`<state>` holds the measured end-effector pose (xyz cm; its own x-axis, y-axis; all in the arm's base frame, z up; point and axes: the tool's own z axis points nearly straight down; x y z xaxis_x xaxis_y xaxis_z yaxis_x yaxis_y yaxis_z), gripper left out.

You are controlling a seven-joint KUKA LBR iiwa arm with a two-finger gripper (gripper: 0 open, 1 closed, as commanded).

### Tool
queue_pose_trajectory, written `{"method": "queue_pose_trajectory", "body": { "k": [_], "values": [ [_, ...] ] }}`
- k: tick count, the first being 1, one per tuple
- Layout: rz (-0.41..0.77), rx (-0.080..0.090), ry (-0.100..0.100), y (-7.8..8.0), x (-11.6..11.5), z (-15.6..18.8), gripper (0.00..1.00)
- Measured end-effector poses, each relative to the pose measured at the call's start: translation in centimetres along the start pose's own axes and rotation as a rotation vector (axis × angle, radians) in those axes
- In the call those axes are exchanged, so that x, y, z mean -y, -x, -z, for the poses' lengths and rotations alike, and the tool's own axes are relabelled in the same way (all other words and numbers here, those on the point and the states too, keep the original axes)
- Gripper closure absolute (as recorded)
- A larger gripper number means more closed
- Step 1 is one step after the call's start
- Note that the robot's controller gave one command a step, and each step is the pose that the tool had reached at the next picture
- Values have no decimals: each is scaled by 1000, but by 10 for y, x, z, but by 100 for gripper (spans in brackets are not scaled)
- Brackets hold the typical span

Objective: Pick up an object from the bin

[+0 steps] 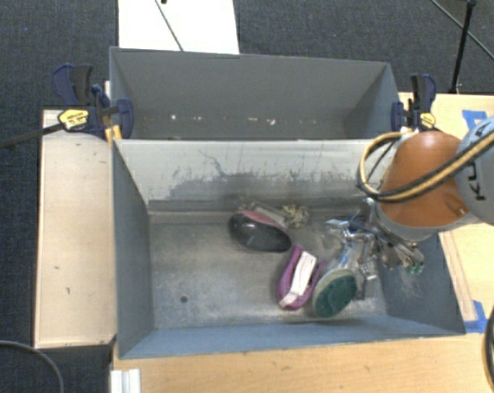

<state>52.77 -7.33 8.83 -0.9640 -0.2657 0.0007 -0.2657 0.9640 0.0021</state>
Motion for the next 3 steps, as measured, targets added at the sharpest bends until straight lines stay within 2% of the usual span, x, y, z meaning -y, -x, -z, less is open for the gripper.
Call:
{"method": "queue_pose_trajectory", "body": {
  "k": [1,2,3],
  "values": [
    [254,10,-6,-36,-19,-17,0],
    [258,4,-3,-39,-20,-18,100],
    [396,10,-8,-15,-10,184,100]
  ]
}}
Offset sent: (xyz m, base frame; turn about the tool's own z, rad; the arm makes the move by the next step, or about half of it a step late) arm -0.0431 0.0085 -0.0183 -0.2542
